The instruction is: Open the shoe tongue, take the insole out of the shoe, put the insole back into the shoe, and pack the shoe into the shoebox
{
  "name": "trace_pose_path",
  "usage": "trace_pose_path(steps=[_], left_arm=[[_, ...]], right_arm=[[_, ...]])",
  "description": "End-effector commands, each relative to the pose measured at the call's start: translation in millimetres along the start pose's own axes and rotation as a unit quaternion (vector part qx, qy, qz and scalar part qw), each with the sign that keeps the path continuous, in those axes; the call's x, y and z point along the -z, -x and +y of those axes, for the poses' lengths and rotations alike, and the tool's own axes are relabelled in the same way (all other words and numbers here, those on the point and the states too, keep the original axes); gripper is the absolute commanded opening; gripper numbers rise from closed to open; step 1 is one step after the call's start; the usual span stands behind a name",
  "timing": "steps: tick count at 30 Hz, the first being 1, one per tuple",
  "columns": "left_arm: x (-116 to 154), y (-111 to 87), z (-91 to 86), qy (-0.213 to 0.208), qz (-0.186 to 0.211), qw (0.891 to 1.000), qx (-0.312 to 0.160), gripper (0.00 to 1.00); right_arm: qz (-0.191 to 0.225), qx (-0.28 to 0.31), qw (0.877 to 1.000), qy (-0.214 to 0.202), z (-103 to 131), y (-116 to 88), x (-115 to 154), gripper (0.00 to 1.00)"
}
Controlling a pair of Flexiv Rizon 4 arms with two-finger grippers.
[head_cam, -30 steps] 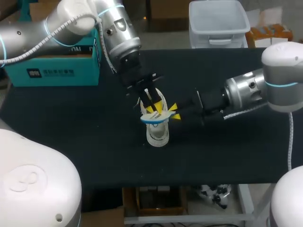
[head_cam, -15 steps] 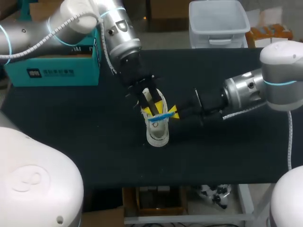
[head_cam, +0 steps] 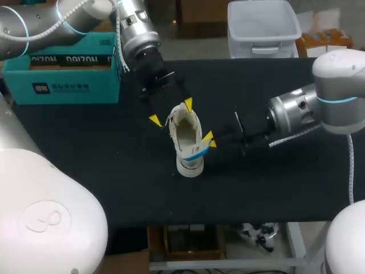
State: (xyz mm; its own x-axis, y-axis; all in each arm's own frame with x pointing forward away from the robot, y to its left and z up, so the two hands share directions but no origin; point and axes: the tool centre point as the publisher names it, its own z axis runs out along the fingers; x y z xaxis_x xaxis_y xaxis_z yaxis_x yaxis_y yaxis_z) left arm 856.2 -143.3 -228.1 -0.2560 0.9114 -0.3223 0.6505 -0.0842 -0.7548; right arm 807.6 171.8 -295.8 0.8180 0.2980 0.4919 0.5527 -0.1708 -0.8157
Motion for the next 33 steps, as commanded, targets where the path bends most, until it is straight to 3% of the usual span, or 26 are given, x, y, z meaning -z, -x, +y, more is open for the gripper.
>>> trace_pose_path(steps=[1,16,20,33], left_arm=[[18,1.9,9.1,-0.049,-0.001,0.999,0.018,1.0],[54,-18.9,31.0,0.023,-0.024,0.992,0.124,1.0],[60,-26.3,31.9,0.016,-0.006,0.992,0.122,1.0],[58,-34.4,29.3,0.02,-0.008,0.992,0.121,1.0]], right_arm=[[-0.006,0.002,1.0,-0.007,4,-1,-1,0.0],[-0.009,0.011,1.0,-0.012,6,11,4,0.0],[-0.011,0.012,1.0,-0.013,5,12,5,0.0],[-0.019,0.012,1.0,-0.018,7,8,6,0.0]])
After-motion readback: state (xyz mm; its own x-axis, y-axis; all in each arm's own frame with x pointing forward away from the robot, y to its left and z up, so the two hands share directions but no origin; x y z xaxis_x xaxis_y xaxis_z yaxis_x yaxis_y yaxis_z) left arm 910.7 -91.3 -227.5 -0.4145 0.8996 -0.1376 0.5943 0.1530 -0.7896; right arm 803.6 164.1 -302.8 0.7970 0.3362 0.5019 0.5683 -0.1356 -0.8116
